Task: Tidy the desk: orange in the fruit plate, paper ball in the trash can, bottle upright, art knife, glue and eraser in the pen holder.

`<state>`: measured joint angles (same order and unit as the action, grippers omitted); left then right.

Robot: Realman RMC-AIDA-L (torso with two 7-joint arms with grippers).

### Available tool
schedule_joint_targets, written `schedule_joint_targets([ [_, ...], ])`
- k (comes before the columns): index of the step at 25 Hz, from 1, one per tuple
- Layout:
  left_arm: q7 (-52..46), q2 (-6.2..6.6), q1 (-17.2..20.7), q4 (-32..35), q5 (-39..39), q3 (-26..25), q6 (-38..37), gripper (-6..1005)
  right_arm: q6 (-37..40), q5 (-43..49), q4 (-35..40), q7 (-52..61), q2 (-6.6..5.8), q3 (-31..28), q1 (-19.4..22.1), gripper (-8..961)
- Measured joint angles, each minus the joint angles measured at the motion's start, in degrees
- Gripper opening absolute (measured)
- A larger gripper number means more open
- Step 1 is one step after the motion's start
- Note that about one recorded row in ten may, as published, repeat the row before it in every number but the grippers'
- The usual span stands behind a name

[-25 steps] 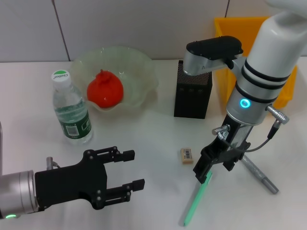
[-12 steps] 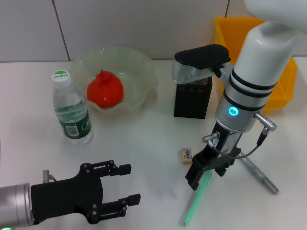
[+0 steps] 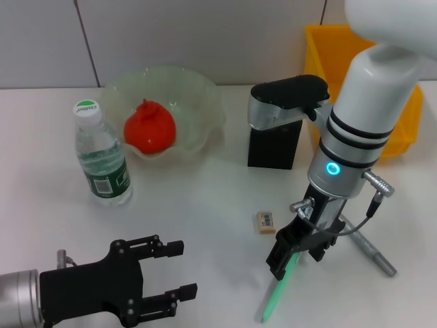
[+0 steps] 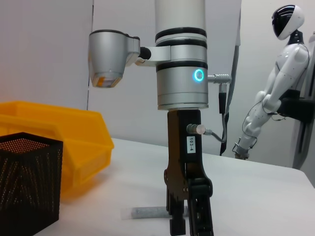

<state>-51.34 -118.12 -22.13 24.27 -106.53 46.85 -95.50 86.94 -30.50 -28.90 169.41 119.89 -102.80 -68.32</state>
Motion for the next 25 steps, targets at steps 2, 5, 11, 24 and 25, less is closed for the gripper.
schedule_joint_targets([
  [2, 0.01, 0.01, 0.08, 0.03, 0.00, 0.00, -0.18, 675, -0.33, 0.00, 0.19, 0.01, 0.00, 0.13, 0.08, 825],
  [5, 0.01, 0.07, 0.08, 0.18, 0.00, 0.00, -0.44, 675, -0.67, 0.01, 0.43, 0.02, -0.01, 0.21, 0.13, 825],
  [11, -0.28, 0.22, 0.07, 0.73, 0.01, 0.00, -1.23, 675, -1.53, -0.06, 0.51, 0.05, -0.01, 1.67, -0.07, 825],
  [24, -0.51, 0.47, 0.05, 1.04, 0.01, -0.42, -1.67, 674, -2.02, -1.68, 0.51, 0.15, -0.02, 5.17, -0.73, 825],
  [25, -0.52, 0.48, 0.02, 1.04, 0.01, -0.43, -1.68, 674, -2.05, -2.22, 0.51, 0.15, -0.01, 5.97, -0.79, 825],
])
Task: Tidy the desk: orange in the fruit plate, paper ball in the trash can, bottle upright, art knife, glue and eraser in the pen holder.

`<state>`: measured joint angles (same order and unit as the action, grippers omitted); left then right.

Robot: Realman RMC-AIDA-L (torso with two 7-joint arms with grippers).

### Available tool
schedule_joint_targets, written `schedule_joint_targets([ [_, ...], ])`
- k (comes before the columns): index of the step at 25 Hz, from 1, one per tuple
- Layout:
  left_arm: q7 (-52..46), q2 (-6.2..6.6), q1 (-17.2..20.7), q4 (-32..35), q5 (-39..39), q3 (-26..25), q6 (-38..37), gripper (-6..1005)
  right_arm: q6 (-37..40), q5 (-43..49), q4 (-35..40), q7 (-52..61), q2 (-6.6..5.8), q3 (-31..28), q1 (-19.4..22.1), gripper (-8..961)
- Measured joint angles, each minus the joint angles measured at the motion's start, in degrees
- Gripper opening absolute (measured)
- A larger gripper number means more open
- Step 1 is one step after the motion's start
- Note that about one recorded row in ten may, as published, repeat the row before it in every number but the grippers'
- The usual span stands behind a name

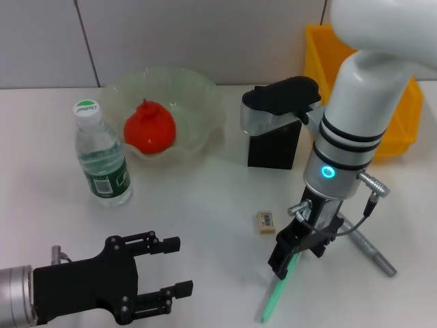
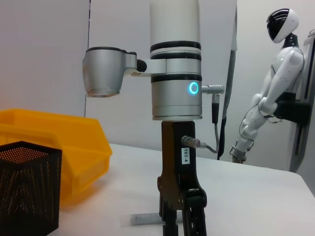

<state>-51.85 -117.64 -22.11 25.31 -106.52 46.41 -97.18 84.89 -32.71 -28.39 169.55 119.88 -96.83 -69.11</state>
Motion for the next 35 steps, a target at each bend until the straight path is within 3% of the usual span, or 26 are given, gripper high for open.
schedule_joint_targets([
  [17, -0.18, 0.23, 0.03, 0.63, 0.20, -0.01, -1.10, 675, -1.55, -5.36, 1.34, 0.08, 0.00, 6.84, -1.37, 826],
  [35, -0.18, 0.77, 0.05, 0.61, 0.10, -0.01, -1.82, 674, -1.80, -5.72, 1.84, 0.16, 0.00, 6.22, -1.44, 826],
])
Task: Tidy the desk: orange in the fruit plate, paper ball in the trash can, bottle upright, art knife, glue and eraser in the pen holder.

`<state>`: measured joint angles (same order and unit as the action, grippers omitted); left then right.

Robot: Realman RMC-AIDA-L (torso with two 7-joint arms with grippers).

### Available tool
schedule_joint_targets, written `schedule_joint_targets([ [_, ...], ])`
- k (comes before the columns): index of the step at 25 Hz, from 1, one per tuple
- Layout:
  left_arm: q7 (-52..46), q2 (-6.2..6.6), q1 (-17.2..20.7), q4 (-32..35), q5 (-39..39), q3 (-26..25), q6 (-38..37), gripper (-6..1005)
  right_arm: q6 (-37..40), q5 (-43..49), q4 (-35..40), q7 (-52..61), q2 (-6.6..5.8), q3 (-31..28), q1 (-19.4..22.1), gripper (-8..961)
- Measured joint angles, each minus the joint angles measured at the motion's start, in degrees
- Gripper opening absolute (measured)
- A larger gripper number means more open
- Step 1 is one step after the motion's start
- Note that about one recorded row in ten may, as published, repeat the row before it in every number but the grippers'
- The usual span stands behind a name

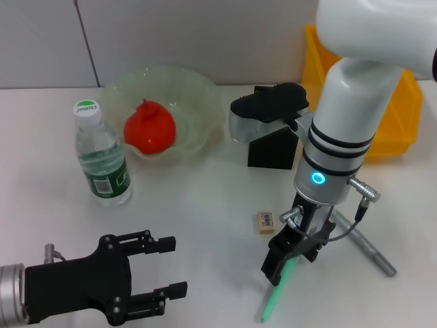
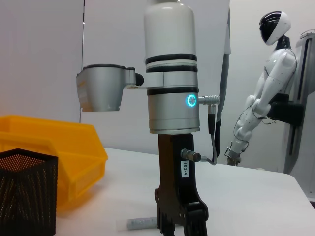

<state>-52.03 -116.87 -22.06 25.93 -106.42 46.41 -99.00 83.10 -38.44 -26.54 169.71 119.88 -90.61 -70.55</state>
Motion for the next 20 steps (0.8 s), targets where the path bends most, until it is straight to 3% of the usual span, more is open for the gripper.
schedule_joint_targets([
  [12, -0.03, 0.18, 0.03, 0.06, -0.02, 0.00, -1.52, 674, 0.49, 0.20, 4.79, 0.18, -0.19, -6.39, -1.20, 820],
  [20, -1.55, 0.24, 0.36, 1.40, 0.03, 0.00, -1.56, 675, -0.21, 3.65, 4.06, 0.15, -0.36, -6.75, -0.46, 820],
])
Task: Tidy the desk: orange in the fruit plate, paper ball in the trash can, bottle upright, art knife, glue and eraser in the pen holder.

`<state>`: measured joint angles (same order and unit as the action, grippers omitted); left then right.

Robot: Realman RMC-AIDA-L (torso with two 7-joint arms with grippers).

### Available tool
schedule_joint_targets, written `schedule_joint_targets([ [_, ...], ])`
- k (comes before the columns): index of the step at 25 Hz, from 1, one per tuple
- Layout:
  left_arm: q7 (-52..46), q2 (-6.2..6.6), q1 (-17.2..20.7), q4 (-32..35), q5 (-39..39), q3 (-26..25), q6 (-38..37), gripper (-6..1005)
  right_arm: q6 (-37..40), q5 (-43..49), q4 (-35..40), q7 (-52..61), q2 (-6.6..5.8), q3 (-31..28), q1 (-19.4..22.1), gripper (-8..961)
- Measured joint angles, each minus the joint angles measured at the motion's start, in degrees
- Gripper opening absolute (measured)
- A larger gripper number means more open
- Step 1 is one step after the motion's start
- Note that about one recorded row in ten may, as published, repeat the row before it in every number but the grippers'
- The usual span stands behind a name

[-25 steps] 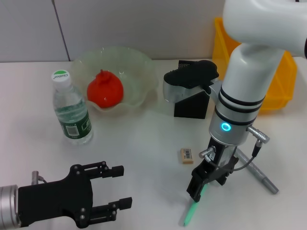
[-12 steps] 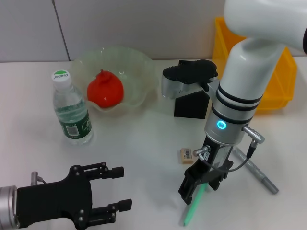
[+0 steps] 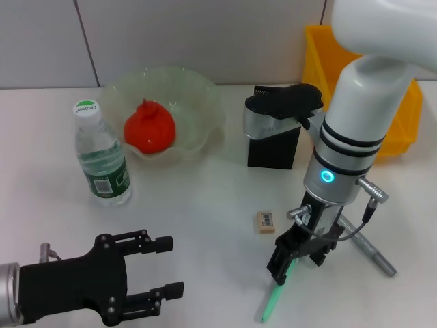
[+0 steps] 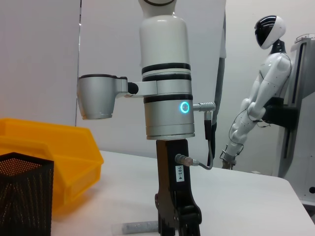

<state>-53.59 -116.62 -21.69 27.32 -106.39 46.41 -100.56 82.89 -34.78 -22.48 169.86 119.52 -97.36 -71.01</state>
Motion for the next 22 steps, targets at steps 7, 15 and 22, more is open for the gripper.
schedule_joint_targets([
  [7, -0.03, -0.06, 0.25, 0.12, 0.21, 0.00, -0.03, 675, -0.15, 1.09, -1.91, -0.12, 0.03, -0.09, 0.11, 820],
  [15, -0.60, -0.39, 0.34, 1.00, 0.31, 0.00, -0.14, 674, -0.10, 0.88, -2.65, -0.12, 0.19, -0.20, -0.10, 821],
  [22, -0.64, -0.44, 0.36, 1.07, 0.31, 0.00, -0.42, 674, -0.96, 1.02, -2.37, -0.12, 0.33, 0.03, 0.00, 821],
])
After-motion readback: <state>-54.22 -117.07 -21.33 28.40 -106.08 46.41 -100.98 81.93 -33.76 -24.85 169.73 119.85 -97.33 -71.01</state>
